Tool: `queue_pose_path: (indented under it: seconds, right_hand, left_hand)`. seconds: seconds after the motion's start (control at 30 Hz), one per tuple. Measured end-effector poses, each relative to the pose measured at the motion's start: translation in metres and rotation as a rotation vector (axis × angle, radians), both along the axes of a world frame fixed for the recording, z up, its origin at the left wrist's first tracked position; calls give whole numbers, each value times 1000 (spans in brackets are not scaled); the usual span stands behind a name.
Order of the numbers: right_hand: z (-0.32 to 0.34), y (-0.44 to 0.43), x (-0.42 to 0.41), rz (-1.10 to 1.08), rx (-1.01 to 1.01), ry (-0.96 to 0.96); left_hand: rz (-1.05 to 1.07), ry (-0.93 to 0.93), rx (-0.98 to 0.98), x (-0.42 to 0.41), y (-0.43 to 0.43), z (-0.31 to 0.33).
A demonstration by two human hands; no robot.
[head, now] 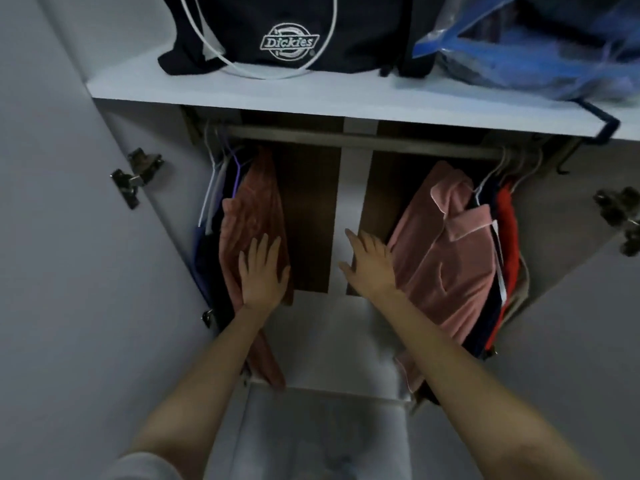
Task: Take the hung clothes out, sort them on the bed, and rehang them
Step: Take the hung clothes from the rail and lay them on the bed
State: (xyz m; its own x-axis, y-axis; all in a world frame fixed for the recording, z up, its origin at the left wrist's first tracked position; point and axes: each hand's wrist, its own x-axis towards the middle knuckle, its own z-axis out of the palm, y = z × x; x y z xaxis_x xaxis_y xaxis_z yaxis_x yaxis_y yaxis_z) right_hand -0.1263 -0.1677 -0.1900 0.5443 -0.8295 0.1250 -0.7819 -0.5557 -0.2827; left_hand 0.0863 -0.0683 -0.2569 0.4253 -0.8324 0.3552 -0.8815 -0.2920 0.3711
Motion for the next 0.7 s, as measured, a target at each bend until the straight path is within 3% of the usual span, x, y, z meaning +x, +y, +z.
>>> queue_pose_path:
  seconds: [0.37, 0.7]
  right_hand:
    - [5, -65, 91, 267, 85, -39]
    - [2, -105, 153, 288, 123, -97]
  left_hand:
    - [242, 26, -173, 65, -12, 27]
    - [236, -113, -234, 104, -74, 55]
